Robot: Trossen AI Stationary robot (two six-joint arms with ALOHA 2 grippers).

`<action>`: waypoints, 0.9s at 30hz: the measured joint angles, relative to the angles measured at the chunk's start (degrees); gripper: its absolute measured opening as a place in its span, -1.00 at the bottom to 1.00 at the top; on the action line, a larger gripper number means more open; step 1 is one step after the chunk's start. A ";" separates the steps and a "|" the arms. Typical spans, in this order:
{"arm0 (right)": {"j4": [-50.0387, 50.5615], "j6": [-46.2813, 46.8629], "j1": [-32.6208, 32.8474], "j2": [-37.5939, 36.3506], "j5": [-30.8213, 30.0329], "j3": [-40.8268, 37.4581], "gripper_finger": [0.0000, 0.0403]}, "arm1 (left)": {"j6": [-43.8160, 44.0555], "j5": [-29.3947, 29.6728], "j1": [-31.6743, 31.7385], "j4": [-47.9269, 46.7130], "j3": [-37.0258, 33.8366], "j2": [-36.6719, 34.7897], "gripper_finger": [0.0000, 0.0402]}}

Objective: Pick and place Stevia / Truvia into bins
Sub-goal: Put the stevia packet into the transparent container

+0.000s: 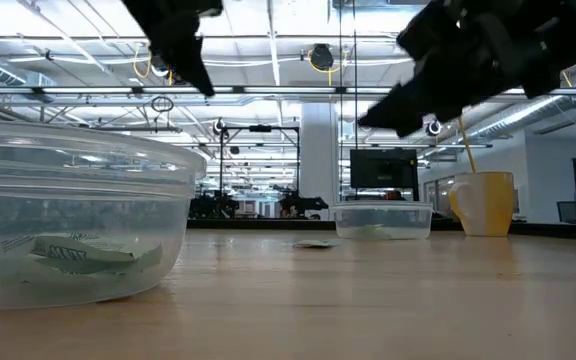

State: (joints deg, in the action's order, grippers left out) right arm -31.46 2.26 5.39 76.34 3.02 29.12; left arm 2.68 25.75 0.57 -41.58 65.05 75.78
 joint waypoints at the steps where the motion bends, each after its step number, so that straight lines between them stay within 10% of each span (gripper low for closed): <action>1: 0.14 0.91 0.02 1.84 -1.18 0.34 -0.24 | 0.66 0.04 -0.13 0.63 -1.70 0.01 -0.57; 10: -2.20 7.54 0.00 13.43 -6.20 1.70 -0.23 | 3.97 -0.29 -0.57 13.21 -16.54 0.12 -0.57; 27: 8.05 6.24 0.33 27.15 -15.71 12.82 -0.24 | 2.77 -0.64 -0.71 16.31 -17.70 -1.07 -0.57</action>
State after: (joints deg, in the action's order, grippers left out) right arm -23.42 8.49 5.72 103.50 -12.70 41.94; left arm 5.44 25.11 -0.14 -25.27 47.35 74.70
